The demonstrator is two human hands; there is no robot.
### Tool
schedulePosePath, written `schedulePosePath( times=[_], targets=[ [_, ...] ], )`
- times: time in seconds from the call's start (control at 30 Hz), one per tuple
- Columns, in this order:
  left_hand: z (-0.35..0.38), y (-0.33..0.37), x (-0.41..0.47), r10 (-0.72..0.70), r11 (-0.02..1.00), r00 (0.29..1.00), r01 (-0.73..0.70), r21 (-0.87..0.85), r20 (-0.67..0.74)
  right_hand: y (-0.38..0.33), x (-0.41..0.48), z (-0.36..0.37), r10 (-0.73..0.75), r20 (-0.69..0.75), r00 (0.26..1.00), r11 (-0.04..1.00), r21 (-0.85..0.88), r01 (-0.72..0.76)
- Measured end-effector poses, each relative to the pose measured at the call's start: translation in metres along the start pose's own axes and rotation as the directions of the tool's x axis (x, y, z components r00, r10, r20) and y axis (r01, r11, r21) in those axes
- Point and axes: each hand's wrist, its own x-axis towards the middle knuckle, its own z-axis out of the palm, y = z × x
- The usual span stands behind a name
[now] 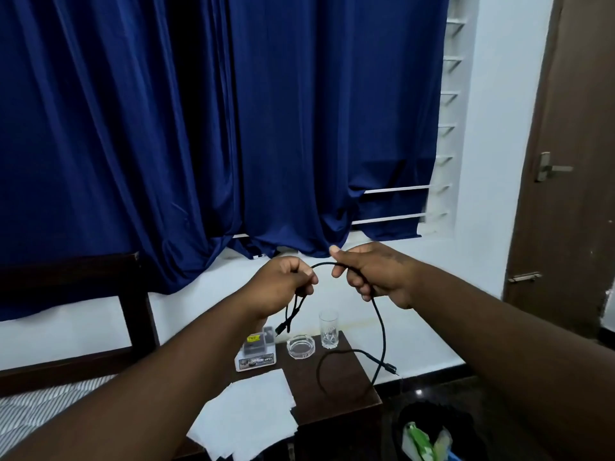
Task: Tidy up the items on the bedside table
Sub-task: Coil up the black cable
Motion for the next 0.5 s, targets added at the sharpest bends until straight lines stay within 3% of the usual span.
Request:
schedulePosePath(
  times=[0.17, 0.33, 0.5],
  targets=[
    [-0.003, 0.001, -0.002, -0.064, 0.998, 0.998, 0.064, 0.006, 0.004, 0.005, 0.006, -0.002, 0.023, 0.019, 1.0, 0.993, 0.116, -0.025],
    [0.015, 0.008, 0.003, -0.088, 0.986, 0.99, 0.103, -0.129, 0.114, 0.004, 0.012, 0.021, -0.036, 0.013, 0.999, 0.998, 0.057, 0.036],
    [0.014, 0.006, 0.0, -0.122, 0.981, 0.977, 0.146, -0.131, 0.177, 0.005, 0.018, 0.017, -0.077, 0.02, 0.997, 0.996, 0.036, 0.076]
  ],
)
